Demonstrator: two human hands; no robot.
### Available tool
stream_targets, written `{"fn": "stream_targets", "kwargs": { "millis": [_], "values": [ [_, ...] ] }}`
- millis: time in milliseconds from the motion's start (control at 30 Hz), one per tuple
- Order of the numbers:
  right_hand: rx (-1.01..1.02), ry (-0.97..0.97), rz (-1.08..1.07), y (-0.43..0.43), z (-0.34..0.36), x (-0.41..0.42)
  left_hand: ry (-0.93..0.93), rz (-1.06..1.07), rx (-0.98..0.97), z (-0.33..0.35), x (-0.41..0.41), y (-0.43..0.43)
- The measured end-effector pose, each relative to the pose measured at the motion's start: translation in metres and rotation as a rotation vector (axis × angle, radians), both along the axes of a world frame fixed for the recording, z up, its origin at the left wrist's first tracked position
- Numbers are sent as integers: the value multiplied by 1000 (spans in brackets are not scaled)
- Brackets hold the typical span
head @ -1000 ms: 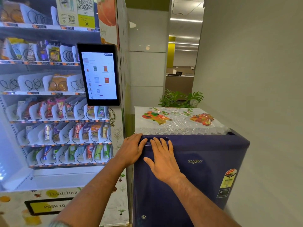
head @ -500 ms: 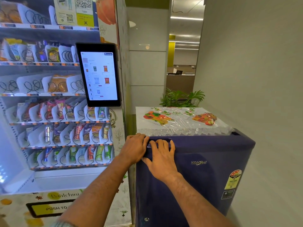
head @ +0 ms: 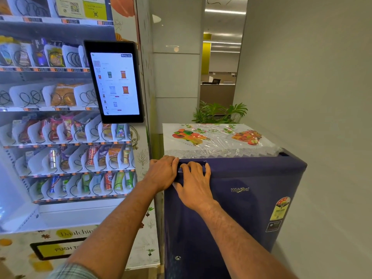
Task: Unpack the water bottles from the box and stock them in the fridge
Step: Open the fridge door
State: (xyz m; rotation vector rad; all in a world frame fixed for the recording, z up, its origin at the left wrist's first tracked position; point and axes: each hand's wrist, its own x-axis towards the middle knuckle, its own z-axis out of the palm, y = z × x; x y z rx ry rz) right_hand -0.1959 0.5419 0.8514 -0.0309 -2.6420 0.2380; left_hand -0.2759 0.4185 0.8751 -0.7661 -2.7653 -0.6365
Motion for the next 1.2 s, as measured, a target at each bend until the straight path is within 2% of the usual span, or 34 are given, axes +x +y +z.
{"fn": "stream_targets", "kwargs": {
  "millis": [600, 700, 867, 1033, 1200],
  "values": [
    [5, 68, -36, -9, -6, 13, 81, 31, -123, 10, 1, 2],
    [61, 88, -11, -4, -15, 26, -17, -24, -87, 6, -4, -6],
    [-2, 65, 30, 0, -9, 39, -263, -99, 11, -4, -13, -21],
    [-4, 94, -2, -4, -14, 52, -494, -74, 361, -9, -13, -24],
    [-2, 98, -30, -6, -13, 68, -389, -64, 223, -3, -7, -13]
  ]
}}
